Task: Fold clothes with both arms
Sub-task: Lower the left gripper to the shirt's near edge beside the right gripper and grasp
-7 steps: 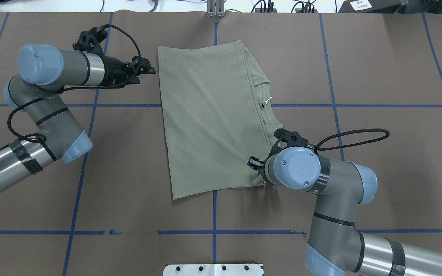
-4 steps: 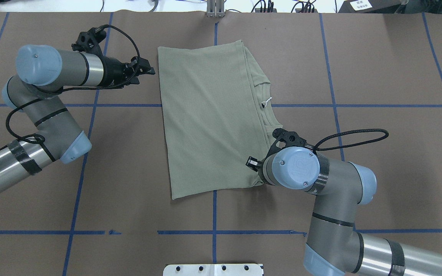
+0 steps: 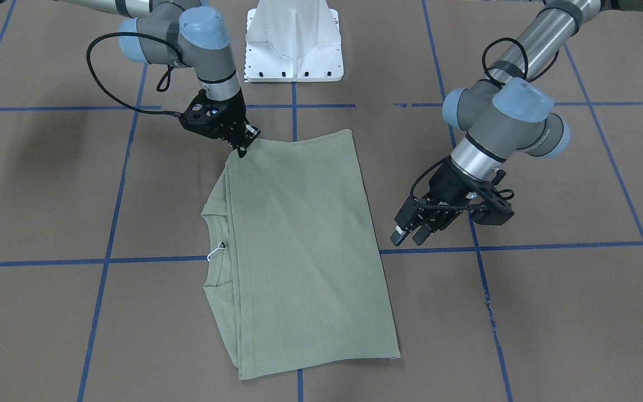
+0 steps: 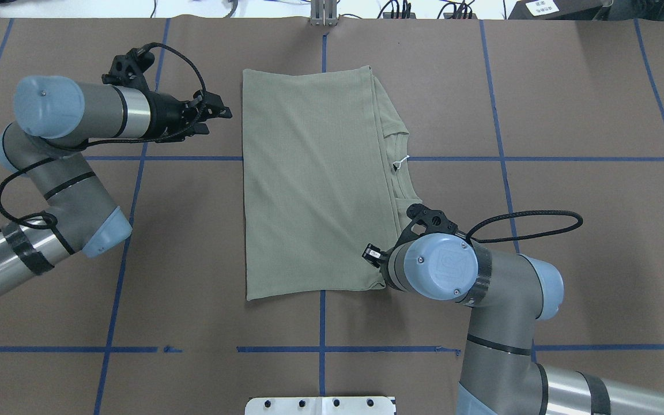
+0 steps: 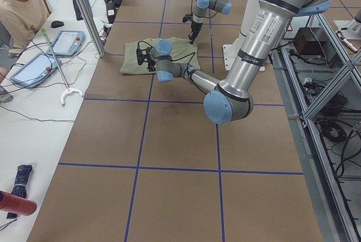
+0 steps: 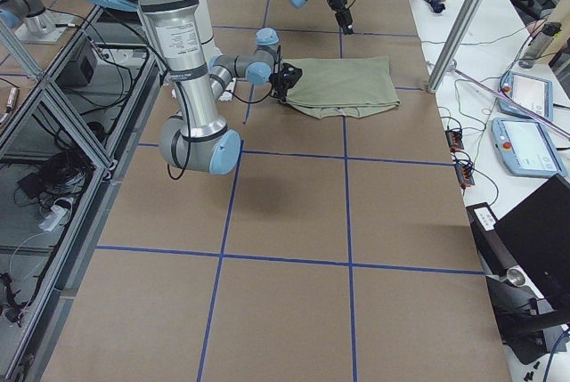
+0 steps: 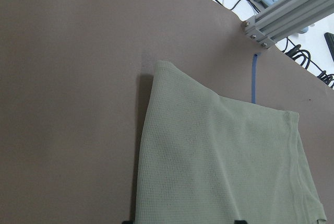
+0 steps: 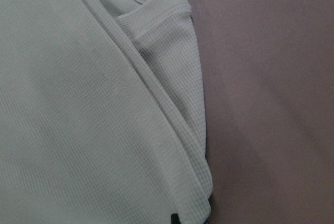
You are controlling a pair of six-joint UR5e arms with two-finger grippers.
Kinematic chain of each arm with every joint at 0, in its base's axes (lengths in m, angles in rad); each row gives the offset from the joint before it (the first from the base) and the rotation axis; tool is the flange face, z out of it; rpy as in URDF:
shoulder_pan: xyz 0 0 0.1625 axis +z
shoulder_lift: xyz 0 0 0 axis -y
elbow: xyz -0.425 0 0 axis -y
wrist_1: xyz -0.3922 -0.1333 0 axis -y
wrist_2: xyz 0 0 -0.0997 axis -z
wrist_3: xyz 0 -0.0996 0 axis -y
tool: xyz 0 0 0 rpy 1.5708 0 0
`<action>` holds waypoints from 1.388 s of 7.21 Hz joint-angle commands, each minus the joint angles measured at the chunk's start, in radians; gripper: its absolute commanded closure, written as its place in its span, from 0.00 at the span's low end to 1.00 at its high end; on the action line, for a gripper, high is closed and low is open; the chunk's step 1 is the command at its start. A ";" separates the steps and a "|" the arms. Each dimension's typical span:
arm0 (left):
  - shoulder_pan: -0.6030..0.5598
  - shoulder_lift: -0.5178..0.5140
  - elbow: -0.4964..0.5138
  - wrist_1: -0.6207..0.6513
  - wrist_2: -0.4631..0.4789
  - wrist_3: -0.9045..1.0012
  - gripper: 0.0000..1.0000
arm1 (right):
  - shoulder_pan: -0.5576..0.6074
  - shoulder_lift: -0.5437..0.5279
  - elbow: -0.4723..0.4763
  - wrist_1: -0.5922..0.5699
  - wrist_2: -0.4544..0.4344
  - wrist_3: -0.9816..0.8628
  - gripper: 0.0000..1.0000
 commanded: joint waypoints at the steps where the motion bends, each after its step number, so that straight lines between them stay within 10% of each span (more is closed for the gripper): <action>1: 0.101 0.096 -0.211 0.099 0.012 -0.100 0.29 | -0.027 -0.008 0.034 -0.017 -0.015 0.030 1.00; 3: 0.251 0.145 -0.385 0.315 0.052 -0.153 0.29 | -0.022 -0.015 0.057 -0.021 -0.012 0.027 1.00; 6: 0.435 0.180 -0.392 0.380 0.269 -0.164 0.28 | -0.024 -0.015 0.063 -0.021 -0.010 0.026 1.00; 10: 0.482 0.185 -0.378 0.464 0.304 -0.166 0.29 | -0.025 -0.013 0.066 -0.021 -0.010 0.024 1.00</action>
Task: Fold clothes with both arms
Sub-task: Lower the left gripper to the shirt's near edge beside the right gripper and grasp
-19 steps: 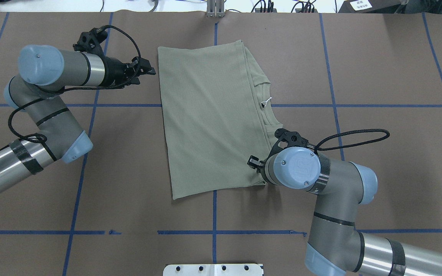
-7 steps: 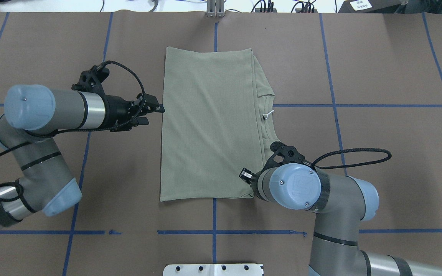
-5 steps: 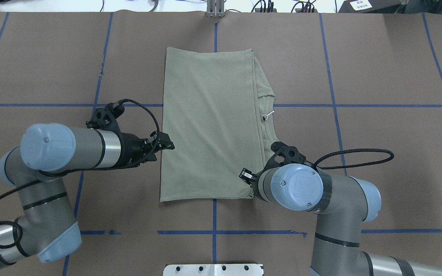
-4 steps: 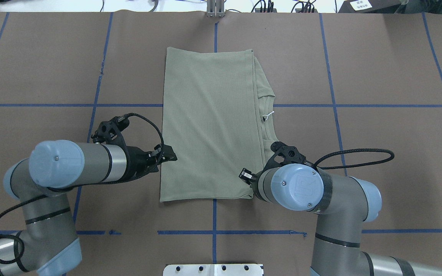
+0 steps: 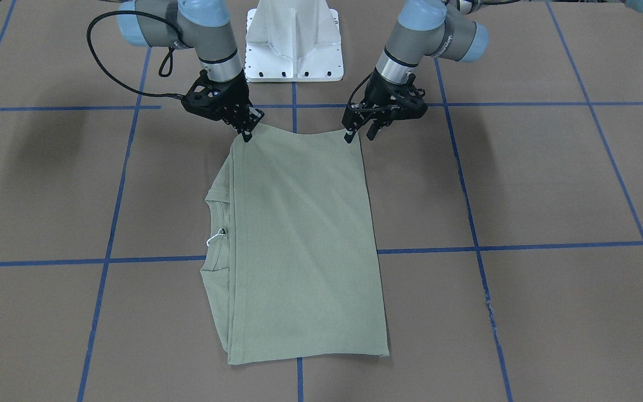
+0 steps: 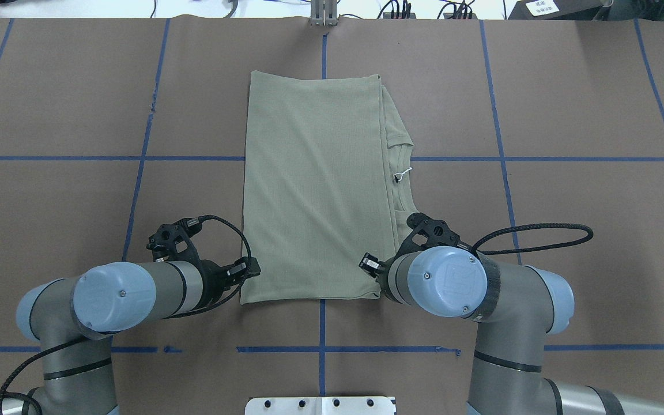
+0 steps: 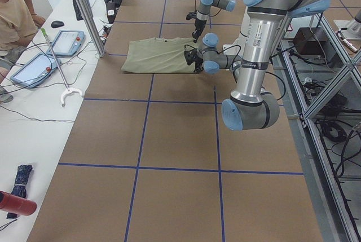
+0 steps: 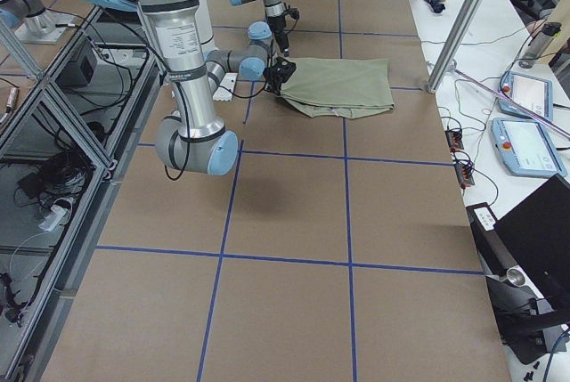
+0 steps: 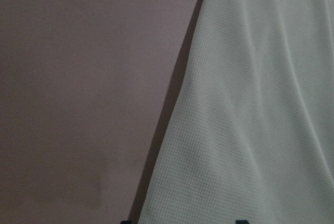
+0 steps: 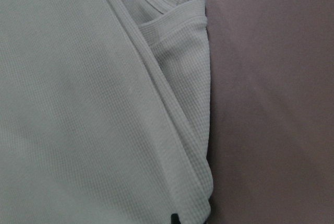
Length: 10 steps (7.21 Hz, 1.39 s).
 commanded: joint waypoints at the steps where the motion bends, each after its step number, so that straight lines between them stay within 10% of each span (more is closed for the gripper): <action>1: 0.023 0.000 0.007 0.006 0.000 -0.010 0.32 | 0.002 0.000 0.005 0.000 0.002 -0.001 1.00; 7: 0.049 0.003 0.009 0.006 0.005 -0.036 0.47 | 0.004 -0.003 0.019 0.000 0.007 -0.001 1.00; 8: 0.049 -0.001 0.009 0.006 0.005 -0.036 0.57 | 0.004 -0.002 0.019 0.000 0.007 -0.001 1.00; 9: 0.050 -0.003 0.007 0.006 0.003 -0.036 1.00 | 0.002 -0.002 0.021 0.000 0.007 -0.003 1.00; 10: 0.053 -0.003 0.004 0.006 0.005 -0.036 1.00 | 0.004 -0.003 0.019 0.000 0.007 -0.001 1.00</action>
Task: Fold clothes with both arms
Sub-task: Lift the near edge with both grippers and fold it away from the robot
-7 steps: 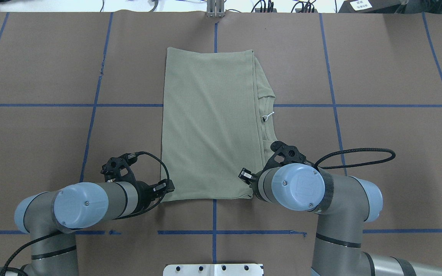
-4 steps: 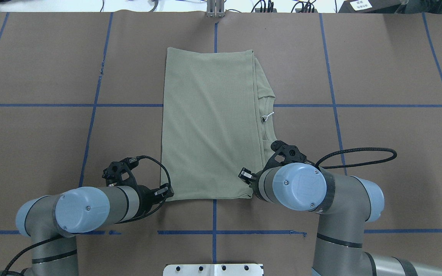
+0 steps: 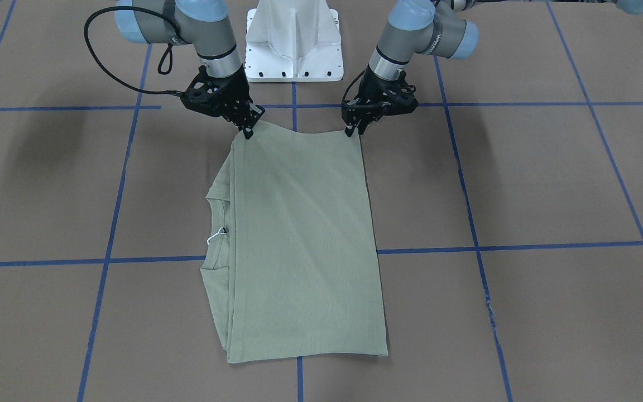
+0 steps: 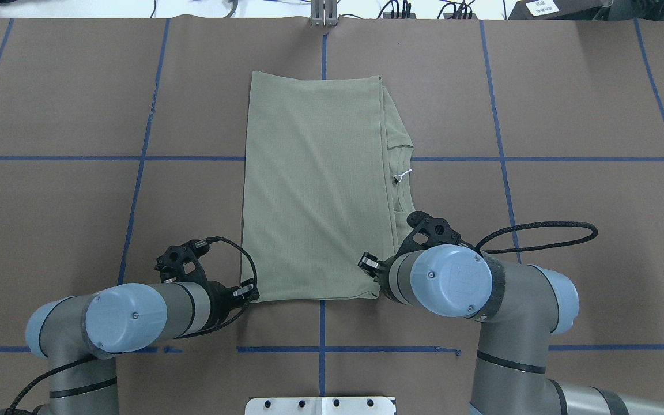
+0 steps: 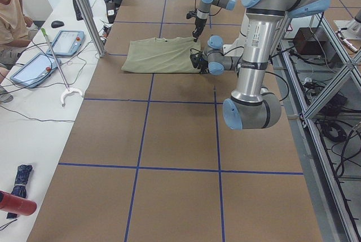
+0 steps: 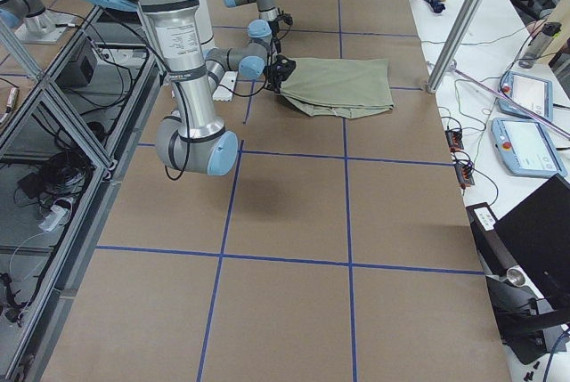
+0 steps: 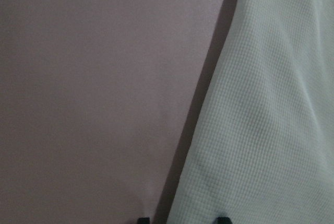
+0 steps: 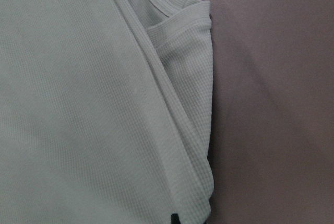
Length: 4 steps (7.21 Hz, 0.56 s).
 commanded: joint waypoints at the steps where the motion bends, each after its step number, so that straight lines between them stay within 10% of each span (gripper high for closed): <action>1: 0.003 0.000 -0.009 0.002 -0.001 0.000 1.00 | 0.000 -0.001 -0.001 0.000 0.000 0.001 1.00; 4: -0.003 0.007 -0.106 0.003 -0.012 -0.026 1.00 | -0.013 -0.016 0.038 -0.002 -0.006 0.017 1.00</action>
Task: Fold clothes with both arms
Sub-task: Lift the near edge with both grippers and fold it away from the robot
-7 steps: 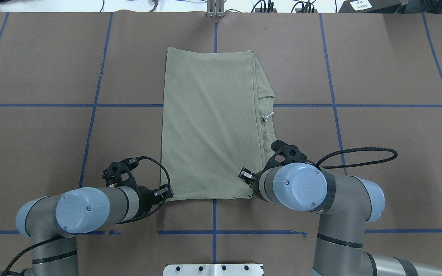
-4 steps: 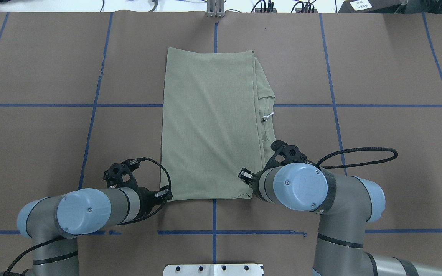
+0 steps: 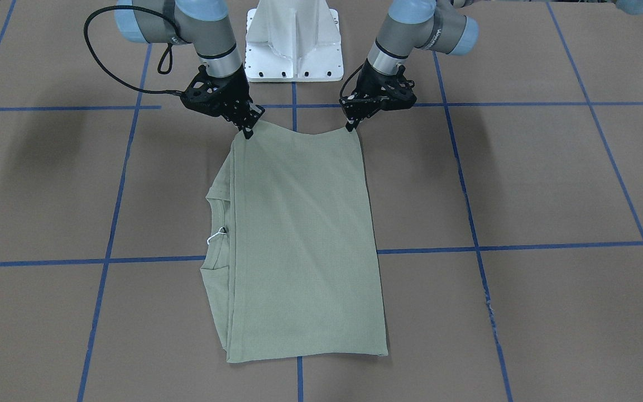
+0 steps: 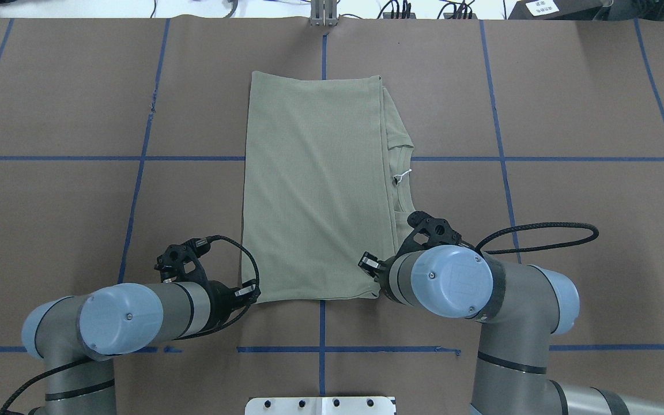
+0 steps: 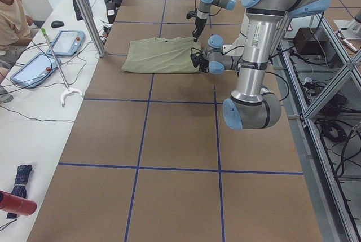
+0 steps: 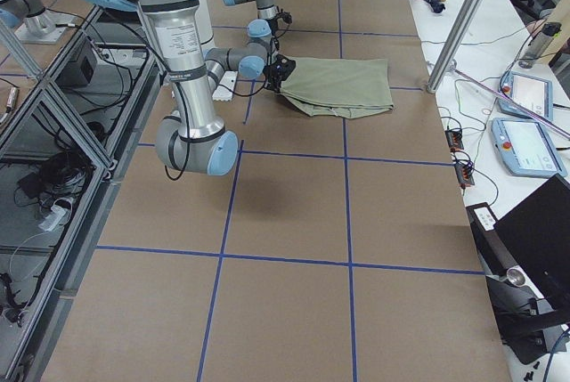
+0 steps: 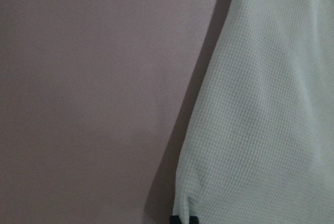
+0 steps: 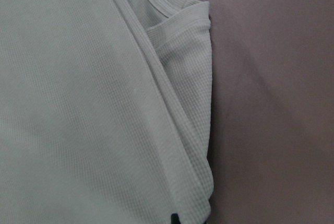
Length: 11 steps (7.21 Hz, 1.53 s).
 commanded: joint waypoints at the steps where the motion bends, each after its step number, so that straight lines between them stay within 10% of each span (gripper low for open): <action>1: 0.001 0.039 -0.148 0.005 -0.008 -0.068 1.00 | -0.029 -0.051 0.094 -0.001 -0.004 0.075 1.00; 5: -0.095 -0.003 -0.325 0.113 -0.088 -0.124 1.00 | 0.037 -0.102 0.313 -0.001 -0.056 0.347 1.00; 11: -0.404 -0.241 0.094 0.059 -0.118 0.122 1.00 | 0.340 0.244 -0.267 0.092 0.064 0.294 1.00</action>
